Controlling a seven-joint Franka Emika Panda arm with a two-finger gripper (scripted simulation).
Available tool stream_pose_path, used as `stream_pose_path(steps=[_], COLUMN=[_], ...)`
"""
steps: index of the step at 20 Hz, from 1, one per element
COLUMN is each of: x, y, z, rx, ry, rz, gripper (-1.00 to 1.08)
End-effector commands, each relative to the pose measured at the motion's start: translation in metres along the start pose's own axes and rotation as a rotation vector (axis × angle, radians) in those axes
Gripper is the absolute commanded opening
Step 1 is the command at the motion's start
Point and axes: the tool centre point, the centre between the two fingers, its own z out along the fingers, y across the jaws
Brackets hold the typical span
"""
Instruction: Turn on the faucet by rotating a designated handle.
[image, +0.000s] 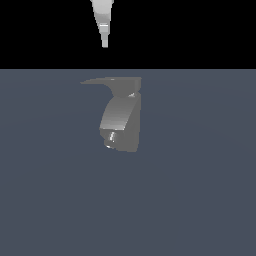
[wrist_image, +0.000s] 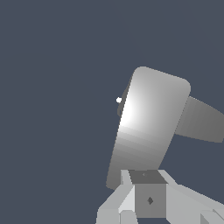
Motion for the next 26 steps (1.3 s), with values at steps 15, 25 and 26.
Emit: stream_pose_path(steps=[15,25,26], x=[-0.019,-0.024,-0.024], y=[-0.055,-0.066,-0.066], z=[0.083,0.105,0.105], rx=[-0.011,-0.013,-0.013], ry=[0.006,0.009,0.009], rz=[0.355,0.438,0.440], gripper=[-1.00,-1.00,-1.00])
